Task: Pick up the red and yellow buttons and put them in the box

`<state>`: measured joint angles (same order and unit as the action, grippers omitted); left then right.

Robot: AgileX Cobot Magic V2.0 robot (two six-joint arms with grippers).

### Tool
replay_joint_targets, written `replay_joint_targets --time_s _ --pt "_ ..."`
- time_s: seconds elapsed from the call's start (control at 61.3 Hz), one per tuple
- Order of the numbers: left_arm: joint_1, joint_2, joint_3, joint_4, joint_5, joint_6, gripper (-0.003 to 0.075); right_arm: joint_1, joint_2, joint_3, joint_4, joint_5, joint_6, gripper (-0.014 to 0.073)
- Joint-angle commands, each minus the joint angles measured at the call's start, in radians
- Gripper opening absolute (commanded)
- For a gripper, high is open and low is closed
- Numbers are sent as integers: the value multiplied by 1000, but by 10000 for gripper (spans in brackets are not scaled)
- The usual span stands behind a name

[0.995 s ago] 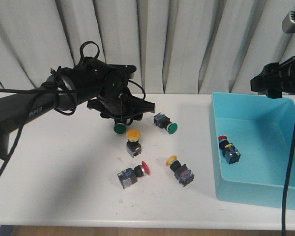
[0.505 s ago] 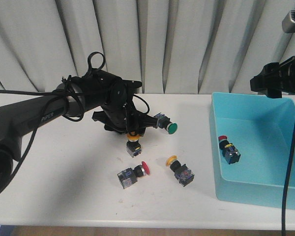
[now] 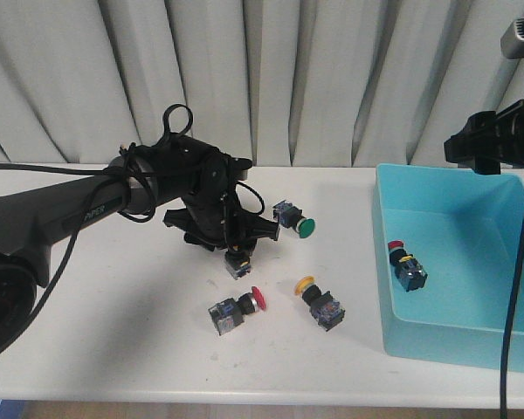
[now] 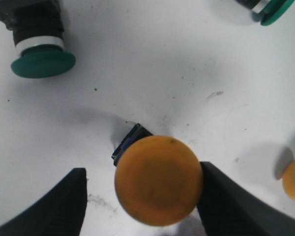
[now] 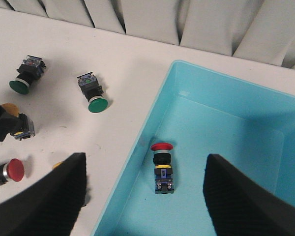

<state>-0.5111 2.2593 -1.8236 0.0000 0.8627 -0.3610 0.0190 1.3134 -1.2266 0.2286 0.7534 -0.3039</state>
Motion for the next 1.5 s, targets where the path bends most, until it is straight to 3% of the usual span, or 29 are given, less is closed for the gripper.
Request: replay_joint_targets --time_s 0.0,0.375,0.685,0.799,1.027,1.288,1.484 --pt "3 -61 -31 -7 -36 -1 449 -6 -29 -27 15 -52 -5 485" --pt "3 -59 -31 -7 -66 3 270 -6 -29 -27 16 -52 -5 485" --pt "3 -81 -32 -17 -39 6 -7 -2 -29 27 16 -111 -22 485" --pt "3 -125 -32 -63 -21 70 -8 43 -29 95 14 -214 -120 485" --pt "3 -253 -32 -299 -22 260 -8 215 -29 252 16 -454 -300 485" --pt "3 -366 -32 -480 -35 293 -7 375 -29 415 16 -741 -387 485" --pt "3 -375 -32 -622 -16 293 -7 477 -26 427 15 -781 -406 485"
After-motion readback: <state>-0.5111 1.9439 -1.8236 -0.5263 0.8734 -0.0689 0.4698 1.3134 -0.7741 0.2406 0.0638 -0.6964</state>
